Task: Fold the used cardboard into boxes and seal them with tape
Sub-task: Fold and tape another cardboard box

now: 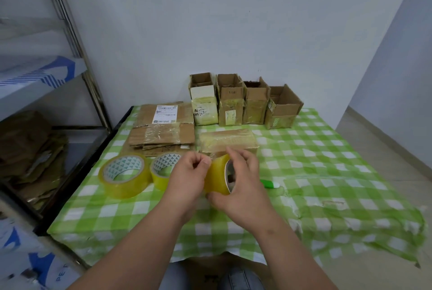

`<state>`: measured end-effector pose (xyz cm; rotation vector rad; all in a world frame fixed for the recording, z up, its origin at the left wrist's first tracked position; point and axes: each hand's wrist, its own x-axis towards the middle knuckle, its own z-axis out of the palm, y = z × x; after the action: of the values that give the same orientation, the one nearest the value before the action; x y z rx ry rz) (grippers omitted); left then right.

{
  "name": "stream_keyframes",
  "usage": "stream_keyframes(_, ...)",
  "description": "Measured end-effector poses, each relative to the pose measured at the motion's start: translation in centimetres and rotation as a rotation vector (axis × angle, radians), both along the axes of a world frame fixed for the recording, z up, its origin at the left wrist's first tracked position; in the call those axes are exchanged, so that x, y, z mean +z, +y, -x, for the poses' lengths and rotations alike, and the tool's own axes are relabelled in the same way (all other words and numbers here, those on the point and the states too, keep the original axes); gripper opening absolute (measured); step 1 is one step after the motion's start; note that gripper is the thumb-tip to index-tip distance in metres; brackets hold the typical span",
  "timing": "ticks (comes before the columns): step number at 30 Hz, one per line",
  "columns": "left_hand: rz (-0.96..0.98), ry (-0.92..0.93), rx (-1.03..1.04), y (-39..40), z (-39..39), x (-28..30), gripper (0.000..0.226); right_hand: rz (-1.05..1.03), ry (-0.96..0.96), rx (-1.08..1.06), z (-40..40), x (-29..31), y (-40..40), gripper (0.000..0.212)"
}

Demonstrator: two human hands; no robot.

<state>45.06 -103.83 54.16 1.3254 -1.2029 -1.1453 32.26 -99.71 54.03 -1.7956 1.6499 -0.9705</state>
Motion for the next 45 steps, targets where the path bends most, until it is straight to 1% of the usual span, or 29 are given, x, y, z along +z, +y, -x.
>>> stream_keyframes(1, -0.064, 0.087, -0.026, 0.1, -0.2, -0.3, 0.024, 0.041, 0.069, 0.014, -0.1, 0.0, -0.1, 0.094)
stream_keyframes(2, -0.091, 0.079, -0.031, 0.1, -0.4, -0.6, 0.024, 0.073, 0.146, 0.039, -0.3, -0.1, -0.1, 0.088)
stream_keyframes(3, -0.077, -0.038, -0.029, -0.1, -0.8, -1.0, 0.023, 0.091, 0.216, 0.07, -0.4, -0.2, -0.2, 0.084)
stream_keyframes(5, 0.034, -0.423, -0.011, -0.6, -1.4, -1.2, 0.017, 0.098, 0.332, 0.132, -0.6, -0.4, -0.4, 0.076)
stream_keyframes(6, 0.099, -0.565, 0.002, -0.8, -1.6, -1.2, 0.016, 0.093, 0.382, 0.165, -0.7, -0.4, -0.5, 0.074)
stream_keyframes(7, 0.141, -0.633, 0.017, -0.9, -1.8, -0.9, 0.022, 0.075, 0.414, 0.194, -0.8, -0.5, -0.7, 0.071)
stream_keyframes(8, 0.175, -0.645, 0.042, -1.2, -2.0, -0.7, 0.032, 0.052, 0.408, 0.21, -0.8, -0.5, -0.9, 0.067)
stream_keyframes(9, 0.189, -0.638, 0.063, -1.4, -2.2, -0.4, 0.037, 0.033, 0.355, 0.197, -0.8, -0.5, -1.0, 0.061)
stream_keyframes(10, 0.203, -0.629, 0.078, -1.9, -2.3, -0.2, 0.039, 0.034, 0.275, 0.146, -0.6, -0.4, -1.2, 0.055)
stream_keyframes(12, 0.168, -0.638, 0.059, -2.4, -2.3, 0.3, 0.041, 0.084, 0.148, -0.058, 0.2, -0.1, -1.8, 0.045)
stream_keyframes(14, 0.067, -0.574, 0.053, -2.9, -1.9, 0.8, 0.045, 0.11, 0.086, -0.316, 1.5, 0.4, -2.9, 0.047)
stream_keyframes(15, 0.002, -0.481, 0.04, -3.0, -1.6, 1.2, 0.049, 0.096, 0.037, -0.409, 2.1, 0.7, -3.5, 0.052)
stream_keyframes(16, -0.066, -0.351, 0.02, -3.1, -1.2, 1.4, 0.052, 0.06, -0.024, -0.456, 2.7, 0.9, -4.2, 0.056)
stream_keyframes(17, -0.14, -0.213, 0.003, -3.2, -0.7, 1.6, 0.054, 0.006, -0.091, -0.463, 3.1, 1.0, -4.8, 0.06)
stream_keyframes(18, -0.206, -0.115, -0.013, -3.3, -0.1, 1.8, 0.055, -0.058, -0.153, -0.445, 3.4, 1.0, -5.5, 0.062)
stream_keyframes(20, -0.287, -0.005, -0.03, -3.5, 1.1, 2.3, 0.054, -0.172, -0.278, -0.397, 3.6, 0.6, -6.5, 0.061)
stream_keyframes(22, -0.346, 0.066, -0.028, -3.7, 2.0, 2.7, 0.054, -0.187, -0.342, -0.397, 3.5, 0.2, -7.2, 0.055)
stream_keyframes(25, -0.385, 0.096, 0.004, -4.5, 2.5, 2.5, 0.051, -0.128, -0.354, -0.451, 3.7, -0.5, -7.7, 0.046)
stream_keyframes(27, -0.413, 0.106, 0.032, -5.0, 2.4, 2.0, 0.048, -0.136, -0.424, -0.485, 3.8, -0.7, -7.9, 0.039)
stream_keyframes(29, -0.421, 0.082, 0.05, -6.0, 2.3, 1.5, 0.041, -0.145, -0.483, -0.506, 4.1, -0.5, -8.3, 0.03)
stream_keyframes(30, -0.419, 0.072, 0.062, -6.5, 2.2, 1.3, 0.035, -0.155, -0.503, -0.505, 4.3, -0.3, -8.6, 0.031)
stream_keyframes(31, -0.423, 0.074, 0.07, -7.1, 2.3, 1.1, 0.031, -0.173, -0.52, -0.487, 4.4, -0.3, -9.0, 0.037)
stream_keyframes(33, -0.438, 0.104, 0.074, -8.2, 2.8, 0.9, 0.03, -0.223, -0.539, -0.433, 4.6, -0.2, -9.8, 0.055)
stream_keyframes(35, -0.443, 0.123, 0.067, -8.7, 3.2, 0.7, 0.04, -0.255, -0.556, -0.377, 4.5, -0.1, -10.3, 0.063)
stream_keyframes(36, -0.446, 0.131, 0.056, -8.8, 3.4, 0.6, 0.048, -0.267, -0.58, -0.357, 4.6, -0.2, -10.5, 0.066)
stream_keyframes(38, -0.485, 0.141, -0.025, -8.8, 3.4, 0.8, 0.066, -0.29, -0.642, -0.344, 5.0, -0.5, -10.8, 0.072)
stream_keyframes(39, -0.519, 0.146, -0.065, -8.8, 3.4, 0.9, 0.071, -0.296, -0.657, -0.34, 5.2, -0.6, -10.8, 0.071)
stream_keyframes(41, -0.556, 0.171, -0.066, -9.1, 3.4, 1.1, 0.068, -0.302, -0.658, -0.329, 5.5, -0.6, -11.0, 0.067)
stream_keyframes(45, -0.513, 0.151, 0.017, -9.7, 3.9, 0.9, 0.054, -0.301, -0.629, -0.3, 5.6, -0.6, -11.3, 0.07)
